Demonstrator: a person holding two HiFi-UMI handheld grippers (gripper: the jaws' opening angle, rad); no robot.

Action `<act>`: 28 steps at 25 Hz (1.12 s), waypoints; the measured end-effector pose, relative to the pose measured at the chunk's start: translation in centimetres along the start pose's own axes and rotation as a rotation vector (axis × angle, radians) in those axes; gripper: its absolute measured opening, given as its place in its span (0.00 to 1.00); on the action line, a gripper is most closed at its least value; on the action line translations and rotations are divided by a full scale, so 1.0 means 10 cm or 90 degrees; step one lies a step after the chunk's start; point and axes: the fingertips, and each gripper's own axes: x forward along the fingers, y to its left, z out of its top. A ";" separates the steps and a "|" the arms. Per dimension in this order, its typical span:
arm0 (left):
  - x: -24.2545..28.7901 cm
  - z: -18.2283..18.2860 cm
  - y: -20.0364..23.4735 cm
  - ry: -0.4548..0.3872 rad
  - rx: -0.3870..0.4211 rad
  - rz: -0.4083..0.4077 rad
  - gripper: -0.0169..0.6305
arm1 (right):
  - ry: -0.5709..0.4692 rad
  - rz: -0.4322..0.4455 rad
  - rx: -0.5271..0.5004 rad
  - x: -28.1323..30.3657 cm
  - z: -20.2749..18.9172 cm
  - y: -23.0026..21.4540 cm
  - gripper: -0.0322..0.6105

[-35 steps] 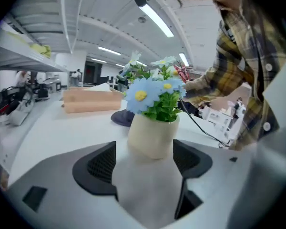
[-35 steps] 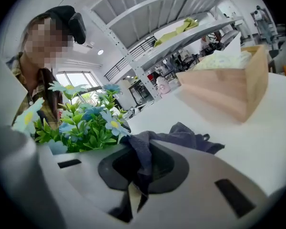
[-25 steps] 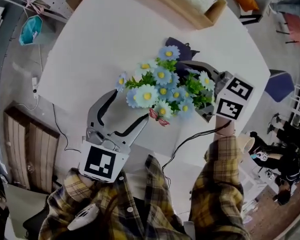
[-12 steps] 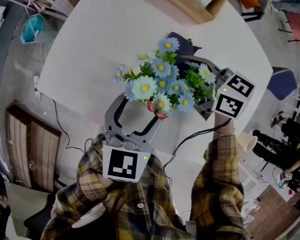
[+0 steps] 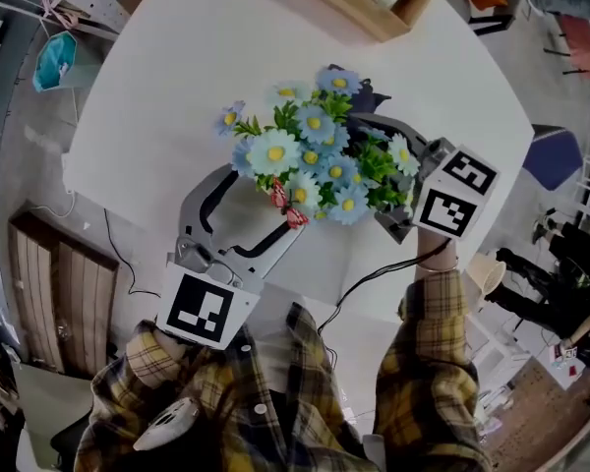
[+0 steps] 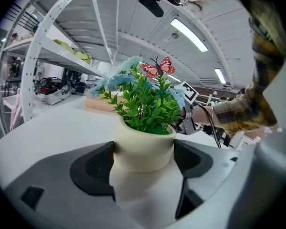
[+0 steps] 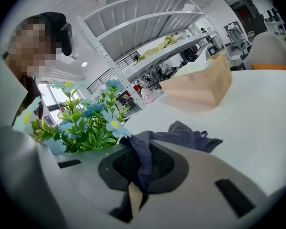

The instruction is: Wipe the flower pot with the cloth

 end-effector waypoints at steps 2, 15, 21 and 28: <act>0.02 0.02 0.00 0.021 0.034 -0.061 0.61 | 0.019 0.018 -0.008 -0.04 -0.04 0.02 0.07; 0.12 0.07 0.14 0.119 0.132 -0.265 0.61 | 0.076 0.044 -0.066 -0.04 0.00 -0.01 0.07; 0.22 0.10 0.12 0.136 0.170 -0.333 0.61 | 0.091 0.046 -0.095 0.04 0.16 -0.13 0.07; 0.28 0.06 0.02 0.183 0.231 -0.479 0.61 | 0.124 0.130 -0.122 0.09 0.25 -0.13 0.07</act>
